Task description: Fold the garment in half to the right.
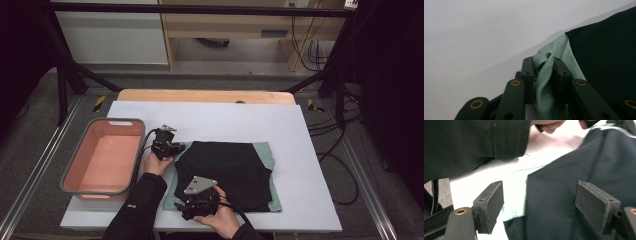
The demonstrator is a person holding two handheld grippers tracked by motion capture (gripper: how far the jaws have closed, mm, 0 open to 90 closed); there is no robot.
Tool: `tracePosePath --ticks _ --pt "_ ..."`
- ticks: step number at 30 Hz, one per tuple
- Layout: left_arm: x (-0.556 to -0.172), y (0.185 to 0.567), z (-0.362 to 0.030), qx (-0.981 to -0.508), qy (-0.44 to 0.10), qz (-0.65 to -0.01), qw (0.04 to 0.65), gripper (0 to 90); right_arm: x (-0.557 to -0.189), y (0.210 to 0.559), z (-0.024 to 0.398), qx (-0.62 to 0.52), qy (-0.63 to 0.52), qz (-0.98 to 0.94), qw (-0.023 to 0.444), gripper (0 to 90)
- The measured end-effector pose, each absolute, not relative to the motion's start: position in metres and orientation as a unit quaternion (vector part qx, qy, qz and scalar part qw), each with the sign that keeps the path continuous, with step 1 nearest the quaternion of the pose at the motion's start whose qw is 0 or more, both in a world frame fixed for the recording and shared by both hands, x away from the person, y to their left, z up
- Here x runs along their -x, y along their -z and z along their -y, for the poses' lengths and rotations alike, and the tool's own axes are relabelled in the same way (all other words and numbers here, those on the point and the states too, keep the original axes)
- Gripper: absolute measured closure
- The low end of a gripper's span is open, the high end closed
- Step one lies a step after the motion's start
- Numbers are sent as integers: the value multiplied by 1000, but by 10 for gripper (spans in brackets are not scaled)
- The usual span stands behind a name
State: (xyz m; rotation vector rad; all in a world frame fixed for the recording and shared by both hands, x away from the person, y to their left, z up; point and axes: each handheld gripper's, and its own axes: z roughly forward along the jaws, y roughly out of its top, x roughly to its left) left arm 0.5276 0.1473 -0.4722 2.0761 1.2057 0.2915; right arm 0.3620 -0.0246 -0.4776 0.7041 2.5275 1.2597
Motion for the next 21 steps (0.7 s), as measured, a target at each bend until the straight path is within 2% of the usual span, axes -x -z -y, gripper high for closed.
tracePosePath --ticks 4,13,18,20,21 --pt "-527 472 -146 -802 -104 -465 359 769 -360 484 16 -236 -416 -871 113 183" --pt "-527 473 -146 -802 -98 -462 366 791 -360 489 6 -227 -393 -881 131 193" --pt "-529 474 -149 -799 -87 -464 372 788 -359 487 6 -230 -390 -882 132 334" --pt "-529 474 -149 -799 -86 -463 372 786 -359 484 6 -233 -382 -884 134 427" --pt "-529 474 -149 -799 -86 -463 373 785 -360 483 7 -236 -381 -883 137 506"
